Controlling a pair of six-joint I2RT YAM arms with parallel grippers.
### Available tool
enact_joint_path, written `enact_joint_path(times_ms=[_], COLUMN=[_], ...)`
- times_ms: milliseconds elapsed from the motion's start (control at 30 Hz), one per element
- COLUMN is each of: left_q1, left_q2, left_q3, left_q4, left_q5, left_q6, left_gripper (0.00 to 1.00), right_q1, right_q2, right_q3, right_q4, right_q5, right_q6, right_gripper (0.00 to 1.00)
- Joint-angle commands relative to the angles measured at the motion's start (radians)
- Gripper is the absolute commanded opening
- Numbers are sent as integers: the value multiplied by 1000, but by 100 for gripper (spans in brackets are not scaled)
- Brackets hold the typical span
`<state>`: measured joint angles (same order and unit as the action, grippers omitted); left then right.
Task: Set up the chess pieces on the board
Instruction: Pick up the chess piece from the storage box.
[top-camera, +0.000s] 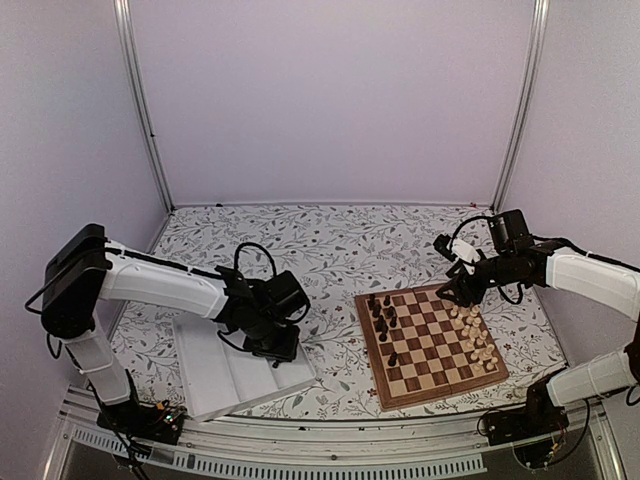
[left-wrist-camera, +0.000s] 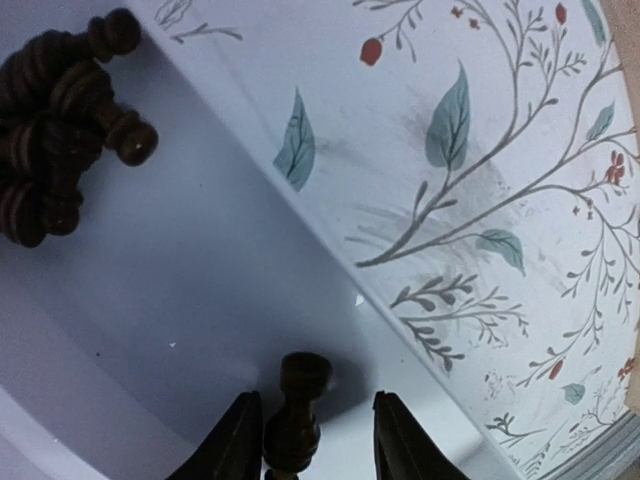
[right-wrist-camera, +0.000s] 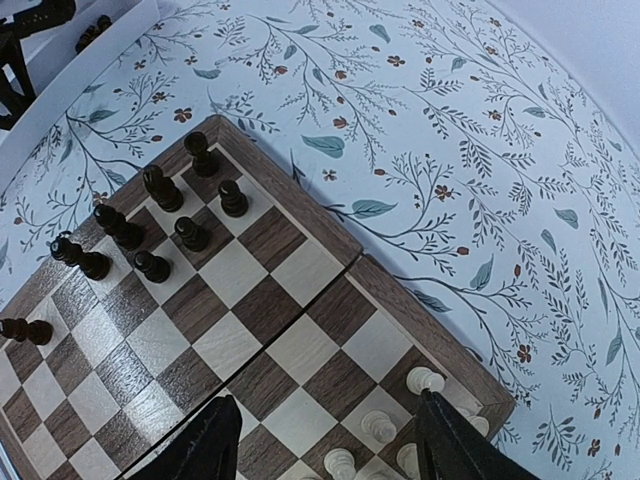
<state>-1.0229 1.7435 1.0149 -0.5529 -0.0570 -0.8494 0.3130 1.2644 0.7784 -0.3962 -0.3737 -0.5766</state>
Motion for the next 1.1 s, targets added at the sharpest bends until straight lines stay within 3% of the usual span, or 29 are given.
enact_joint_path(times_ms=[0, 600, 867, 1067], left_q1=[17, -52, -52, -62], left_q2=[52, 50, 113, 141], left_q3=[20, 85, 106, 147], left_q4=[11, -256, -296, -415], left_q5=[20, 5, -21, -72], left_q6=[20, 96, 93, 85], left_gripper=[41, 40, 34, 29], right_q1=[-4, -3, -3, -4], right_q2=[-2, 21, 17, 14], right_q3=[27, 36, 36, 36], right_q4=[-8, -15, -19, -20], right_q5=[-15, -34, -38, -42], right_q6=[-6, -9, -9, -9], right_gripper=[63, 64, 64, 64])
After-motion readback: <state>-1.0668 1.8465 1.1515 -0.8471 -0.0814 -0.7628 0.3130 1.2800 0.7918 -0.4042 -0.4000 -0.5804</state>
